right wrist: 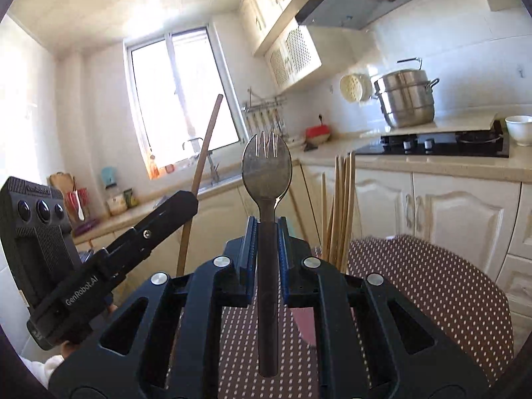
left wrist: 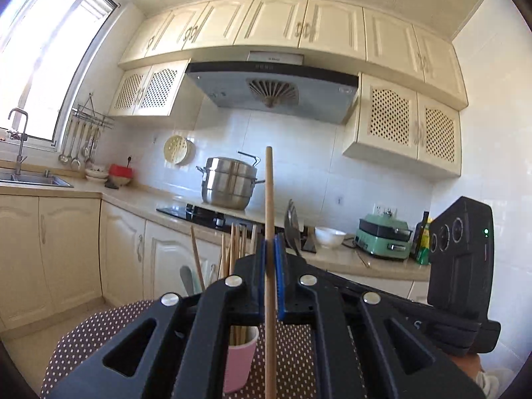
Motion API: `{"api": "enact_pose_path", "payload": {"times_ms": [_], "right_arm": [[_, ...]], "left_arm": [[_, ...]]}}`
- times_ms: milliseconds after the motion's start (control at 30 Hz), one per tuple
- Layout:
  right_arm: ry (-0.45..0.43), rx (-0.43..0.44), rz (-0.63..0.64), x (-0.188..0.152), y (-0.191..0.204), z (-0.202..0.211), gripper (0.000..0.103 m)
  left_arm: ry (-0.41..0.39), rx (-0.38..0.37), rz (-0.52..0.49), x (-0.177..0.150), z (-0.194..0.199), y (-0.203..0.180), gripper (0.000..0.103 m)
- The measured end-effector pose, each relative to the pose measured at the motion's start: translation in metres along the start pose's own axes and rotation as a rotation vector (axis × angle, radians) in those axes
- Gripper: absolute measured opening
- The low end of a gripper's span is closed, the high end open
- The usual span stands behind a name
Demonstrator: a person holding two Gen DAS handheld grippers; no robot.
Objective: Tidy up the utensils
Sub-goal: 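Lift the chopstick and the fork up over the pink cup, then lower the chopstick and fork into the pink cup and open both tools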
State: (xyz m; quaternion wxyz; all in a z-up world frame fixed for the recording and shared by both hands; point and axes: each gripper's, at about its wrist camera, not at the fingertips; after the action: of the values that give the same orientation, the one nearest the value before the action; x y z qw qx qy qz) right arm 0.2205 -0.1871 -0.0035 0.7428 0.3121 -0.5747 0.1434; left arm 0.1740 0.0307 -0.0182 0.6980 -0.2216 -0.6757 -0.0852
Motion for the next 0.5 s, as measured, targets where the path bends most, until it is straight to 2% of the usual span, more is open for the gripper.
{"api": "enact_pose_path", "payload": {"times_ms": [233,500], "right_arm": [[-0.089,0.002,0.001,0.017,-0.016,-0.016,0.012],[-0.113,-0.014,-0.008,0.017,-0.038,-0.044,0.012]], "left_arm": [[-0.040,-0.004,0.036,0.007,-0.038,0.015,0.005],[-0.101,0.008,0.083,0.001,-0.078,0.029,0.005]]}}
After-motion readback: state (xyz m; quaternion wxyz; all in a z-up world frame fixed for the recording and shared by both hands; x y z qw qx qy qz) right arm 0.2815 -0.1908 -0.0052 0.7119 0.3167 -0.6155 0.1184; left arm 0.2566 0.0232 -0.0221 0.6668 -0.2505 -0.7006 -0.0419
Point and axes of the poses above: each gripper's, at about its wrist camera, not at the fingertips, and z roughly against the way its jaws point, y to its left, x to its top
